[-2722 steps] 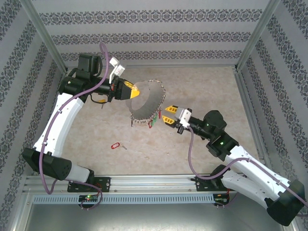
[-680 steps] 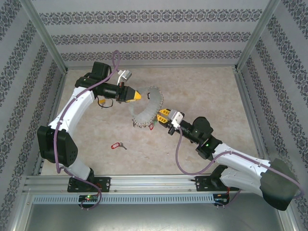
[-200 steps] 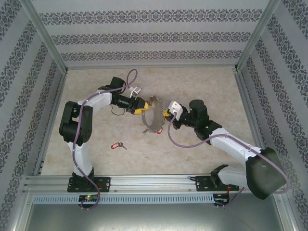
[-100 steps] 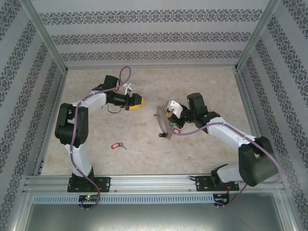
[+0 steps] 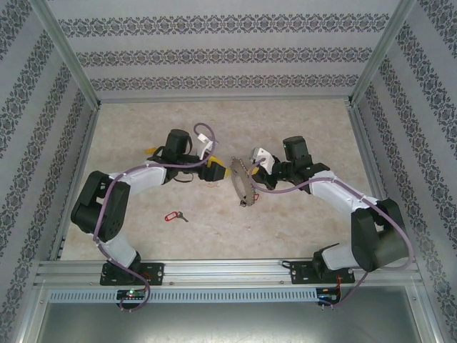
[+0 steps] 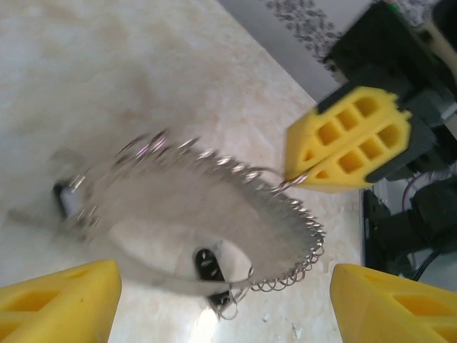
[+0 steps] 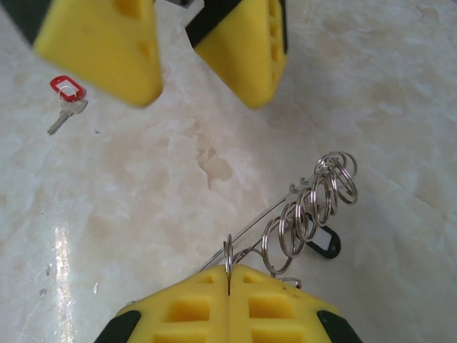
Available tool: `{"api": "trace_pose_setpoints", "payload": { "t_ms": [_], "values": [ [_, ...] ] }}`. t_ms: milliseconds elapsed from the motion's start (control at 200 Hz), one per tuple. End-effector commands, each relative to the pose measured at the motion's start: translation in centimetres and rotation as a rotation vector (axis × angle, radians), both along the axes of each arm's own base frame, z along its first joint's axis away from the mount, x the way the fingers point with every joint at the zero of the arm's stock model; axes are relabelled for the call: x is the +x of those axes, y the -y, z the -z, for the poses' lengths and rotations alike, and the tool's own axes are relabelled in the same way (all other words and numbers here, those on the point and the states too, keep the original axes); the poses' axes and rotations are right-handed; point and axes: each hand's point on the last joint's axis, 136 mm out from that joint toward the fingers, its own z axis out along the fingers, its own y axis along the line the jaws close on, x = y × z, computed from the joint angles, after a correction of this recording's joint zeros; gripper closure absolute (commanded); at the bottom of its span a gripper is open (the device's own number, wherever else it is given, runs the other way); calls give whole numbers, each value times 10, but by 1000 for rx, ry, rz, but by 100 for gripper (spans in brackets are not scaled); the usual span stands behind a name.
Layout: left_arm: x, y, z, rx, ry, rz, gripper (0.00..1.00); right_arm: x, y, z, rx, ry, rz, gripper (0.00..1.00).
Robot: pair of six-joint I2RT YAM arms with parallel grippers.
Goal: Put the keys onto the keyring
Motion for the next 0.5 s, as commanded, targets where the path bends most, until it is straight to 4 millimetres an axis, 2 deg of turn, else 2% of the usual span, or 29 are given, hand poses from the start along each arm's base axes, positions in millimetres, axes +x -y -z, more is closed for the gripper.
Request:
{"api": "trace_pose_setpoints", "payload": {
  "t_ms": [0,140,220,405,495],
  "values": [
    [6,22,-37,-56,342,140,24,-3,-11,-29,120,27,-69,100],
    [-5,32,-41,-112,469,232,29,-7,-11,-35,141,35,-77,100],
    [-10,37,-37,-102,513,272,31,-7,-9,-40,151,35,-76,100],
    [-33,48,-32,-81,611,380,30,-4,-5,-44,152,37,-57,100],
    [-31,49,-30,-53,619,369,32,-6,-5,-46,150,54,-56,100]
  ]
}}
